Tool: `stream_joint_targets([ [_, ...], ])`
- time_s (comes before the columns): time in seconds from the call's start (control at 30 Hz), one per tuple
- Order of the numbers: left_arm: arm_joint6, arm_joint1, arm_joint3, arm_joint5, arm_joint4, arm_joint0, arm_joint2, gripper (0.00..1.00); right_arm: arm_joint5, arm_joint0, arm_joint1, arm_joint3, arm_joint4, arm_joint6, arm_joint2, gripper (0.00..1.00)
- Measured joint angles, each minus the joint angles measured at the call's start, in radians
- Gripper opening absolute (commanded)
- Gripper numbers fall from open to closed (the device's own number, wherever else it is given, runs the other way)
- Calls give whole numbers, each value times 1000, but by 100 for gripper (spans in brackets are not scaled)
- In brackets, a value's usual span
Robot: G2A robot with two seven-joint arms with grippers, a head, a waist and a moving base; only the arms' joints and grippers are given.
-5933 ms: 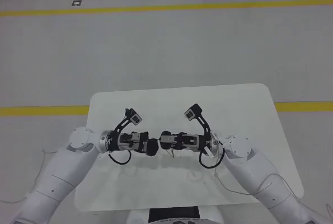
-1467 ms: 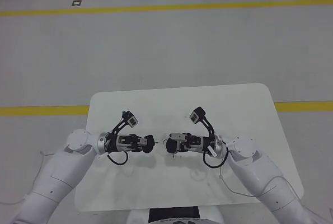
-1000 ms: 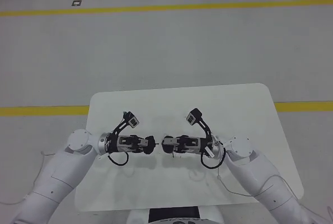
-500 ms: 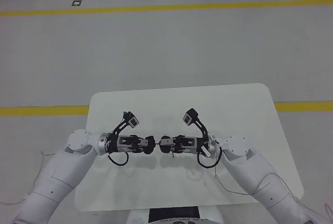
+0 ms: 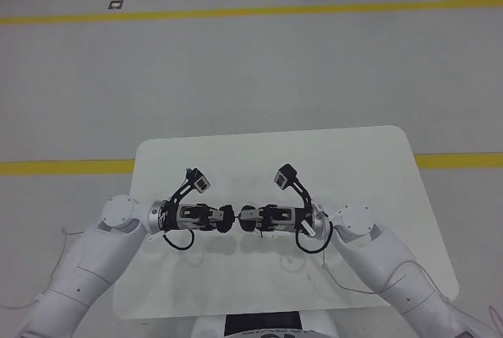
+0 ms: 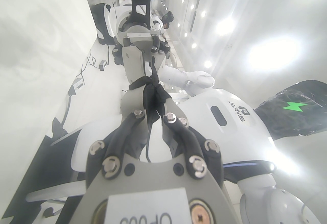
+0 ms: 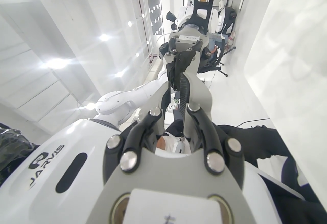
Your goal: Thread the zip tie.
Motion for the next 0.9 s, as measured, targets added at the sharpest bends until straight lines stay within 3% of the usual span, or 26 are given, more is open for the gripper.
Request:
stream_joint_targets([
  [0.23, 0, 0, 0, 0, 0, 0, 0, 0, 4, 4, -2, 2, -3, 0, -2, 10],
  [0.4, 0, 0, 0, 0, 0, 0, 0, 0, 6, 7, -3, 4, -5, 1, -3, 0],
  [0.83, 0, 0, 0, 0, 0, 0, 0, 0, 11, 10, -5, 4, -18, -4, -2, 0],
  [0.9, 0, 0, 0, 0, 0, 0, 0, 15, 10, 9, -5, 5, -19, -5, -2, 0],
])
